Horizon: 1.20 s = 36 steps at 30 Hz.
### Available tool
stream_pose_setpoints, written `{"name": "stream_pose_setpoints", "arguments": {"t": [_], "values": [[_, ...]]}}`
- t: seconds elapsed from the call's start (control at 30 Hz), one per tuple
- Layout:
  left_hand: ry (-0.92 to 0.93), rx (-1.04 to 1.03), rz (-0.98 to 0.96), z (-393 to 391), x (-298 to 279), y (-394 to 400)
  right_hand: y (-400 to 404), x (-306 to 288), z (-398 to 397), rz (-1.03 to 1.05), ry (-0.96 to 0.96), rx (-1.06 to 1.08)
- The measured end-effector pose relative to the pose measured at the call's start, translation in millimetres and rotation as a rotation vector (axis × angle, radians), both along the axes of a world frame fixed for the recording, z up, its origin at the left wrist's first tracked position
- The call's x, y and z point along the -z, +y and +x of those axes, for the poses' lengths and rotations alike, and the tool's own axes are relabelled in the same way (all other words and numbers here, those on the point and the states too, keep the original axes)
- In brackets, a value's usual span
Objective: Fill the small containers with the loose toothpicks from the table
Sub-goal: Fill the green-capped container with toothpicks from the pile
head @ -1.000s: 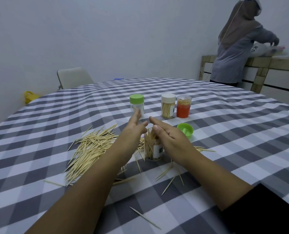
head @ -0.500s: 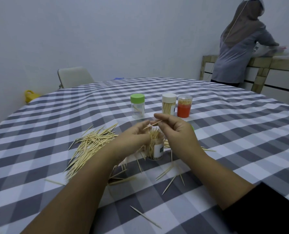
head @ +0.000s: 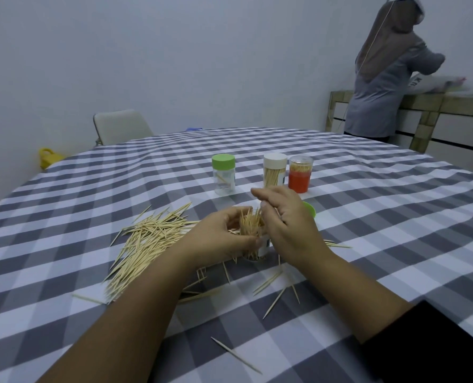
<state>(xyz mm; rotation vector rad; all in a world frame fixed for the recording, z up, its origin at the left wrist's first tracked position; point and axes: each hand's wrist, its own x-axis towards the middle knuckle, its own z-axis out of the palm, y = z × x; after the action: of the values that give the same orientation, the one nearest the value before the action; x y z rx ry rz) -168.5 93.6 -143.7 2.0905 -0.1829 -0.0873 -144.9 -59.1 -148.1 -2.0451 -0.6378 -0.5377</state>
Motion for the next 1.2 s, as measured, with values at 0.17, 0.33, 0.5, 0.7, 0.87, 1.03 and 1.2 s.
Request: {"name": "stream_pose_setpoints", "arguments": {"t": [0.17, 0.33, 0.5, 0.7, 0.87, 1.03, 1.2], "values": [[-0.035, 0.006, -0.01, 2.8, 3.5, 1.3, 0.8, 3.1, 0.6, -0.389, 0.073, -0.152], [-0.064, 0.022, -0.004, 6.7, 7.4, 4.7, -0.2, 9.1, 6.2, -0.432, -0.001, -0.106], [-0.086, 0.007, 0.001, 7.1, 8.4, 5.3, -0.6, 6.6, 3.6, -0.536, -0.093, -0.032], [-0.175, -0.042, 0.157, 2.8, 4.4, 1.6, -3.2, 5.6, 6.3, -0.382, 0.061, -0.074], [-0.241, -0.054, 0.26, 3.0, 6.4, 0.7, -4.8, 0.4, 1.4, -0.044, 0.149, -0.106], [-0.286, -0.051, 0.303, 7.4, 11.3, 2.6, -6.2, 0.7, 2.7, 0.058, 0.298, -0.135], [-0.317, -0.054, 0.297, 6.8, 13.0, 1.8, -8.4, -2.3, 2.6, 0.041, 0.199, -0.088]]}}
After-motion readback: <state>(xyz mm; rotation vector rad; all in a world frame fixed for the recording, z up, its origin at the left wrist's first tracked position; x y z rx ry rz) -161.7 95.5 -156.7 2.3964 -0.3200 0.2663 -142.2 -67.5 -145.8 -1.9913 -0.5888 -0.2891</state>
